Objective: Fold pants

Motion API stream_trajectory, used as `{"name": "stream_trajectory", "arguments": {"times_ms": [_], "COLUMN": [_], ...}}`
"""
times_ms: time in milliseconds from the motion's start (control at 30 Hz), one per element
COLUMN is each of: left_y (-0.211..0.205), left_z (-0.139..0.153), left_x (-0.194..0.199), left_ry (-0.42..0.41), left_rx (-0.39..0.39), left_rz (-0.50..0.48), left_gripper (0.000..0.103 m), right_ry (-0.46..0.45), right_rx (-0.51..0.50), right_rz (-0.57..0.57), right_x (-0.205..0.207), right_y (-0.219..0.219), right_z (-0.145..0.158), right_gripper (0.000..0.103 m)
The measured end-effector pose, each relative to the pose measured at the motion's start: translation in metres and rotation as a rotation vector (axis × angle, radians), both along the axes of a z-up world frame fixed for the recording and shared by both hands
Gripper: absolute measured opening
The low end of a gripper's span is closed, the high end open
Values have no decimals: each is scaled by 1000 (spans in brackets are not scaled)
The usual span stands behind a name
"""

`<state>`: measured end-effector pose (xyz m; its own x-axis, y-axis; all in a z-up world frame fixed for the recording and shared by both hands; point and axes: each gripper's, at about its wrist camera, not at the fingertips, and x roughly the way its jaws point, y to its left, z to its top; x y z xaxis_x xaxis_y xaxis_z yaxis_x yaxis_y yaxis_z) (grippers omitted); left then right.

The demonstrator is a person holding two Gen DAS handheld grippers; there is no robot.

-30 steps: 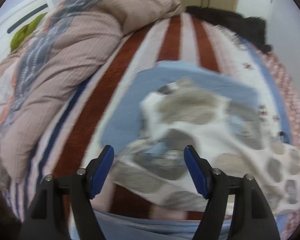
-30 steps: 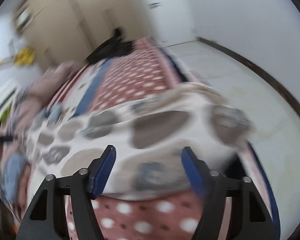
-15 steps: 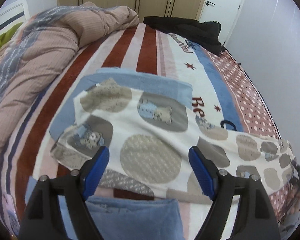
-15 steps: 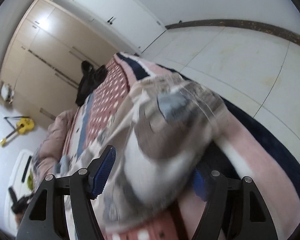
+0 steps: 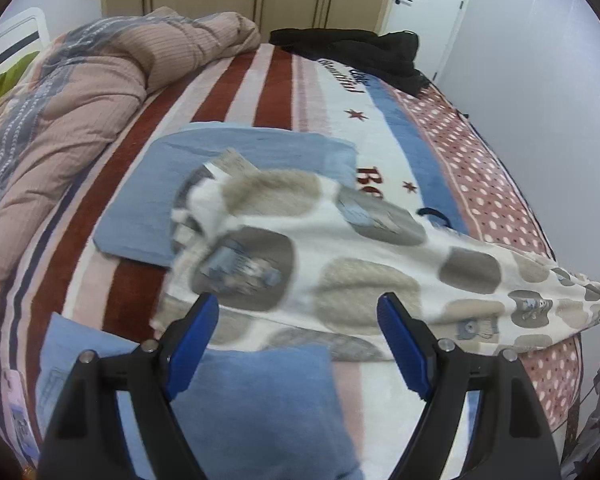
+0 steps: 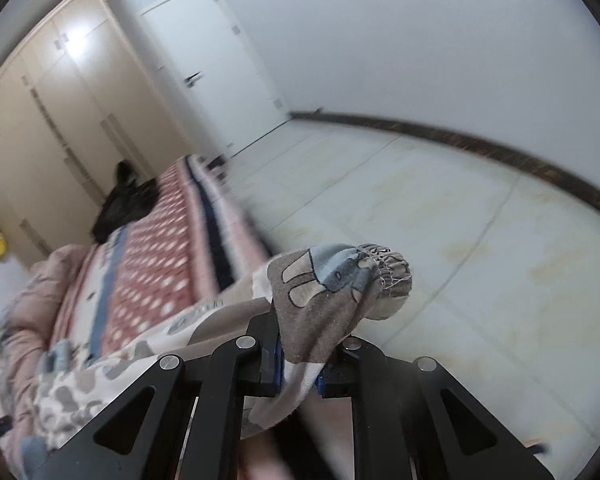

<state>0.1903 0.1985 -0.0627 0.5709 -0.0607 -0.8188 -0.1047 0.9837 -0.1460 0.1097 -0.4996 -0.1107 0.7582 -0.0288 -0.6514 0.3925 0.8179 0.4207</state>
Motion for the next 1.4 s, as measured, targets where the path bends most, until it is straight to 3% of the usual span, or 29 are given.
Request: {"name": "stream_trajectory", "arguments": {"times_ms": [233, 367, 600, 733, 867, 1000, 1100, 1200, 1267, 1333, 1367, 1400], "left_y": [-36, -52, -59, -55, -45, -37, -33, -35, -41, -49, -55, -61], "left_z": [5, 7, 2, -3, -9, -12, -12, -13, -14, -15, -15, -15], "left_x": [-3, -2, -1, -5, -10, -16, -21, -21, -21, -19, -19, -17], "left_ry": [-14, -18, -16, -14, -7, 2, -1, 7, 6, 2, -1, -2], "left_rx": [-16, -23, -53, -70, -84, -85, -80, -82, -87, -97, -105, -112], "left_rz": [-63, -91, -95, -89, -72, -60, -58, -69, -83, -95, -107, -121], "left_gripper": [79, 79, 79, 79, 79, 79, 79, 79, 79, 79, 79, 79], "right_ry": [20, 16, -178, -262, -243, -100, -6, 29, 36, 27, 8, -14], "right_rx": [-67, -125, -311, -362, -371, -381, -396, -399, -376, -306, -256, -232], "right_rz": [-118, -110, 132, 384, 659, 867, 934, 978, 999, 1039, 1069, 1088], "right_x": [-50, -53, -22, 0, 18, 33, 38, 33, 35, 31, 24, 17], "right_y": [-69, -71, 41, 142, 255, 351, 391, 396, 392, 393, 387, 382], "right_z": [18, 31, 112, 139, 112, 35, -21, -44, -46, -39, -32, -24], "right_gripper": [5, 5, 5, 6, 5, 5, 6, 10, 17, 44, 52, 52]}}
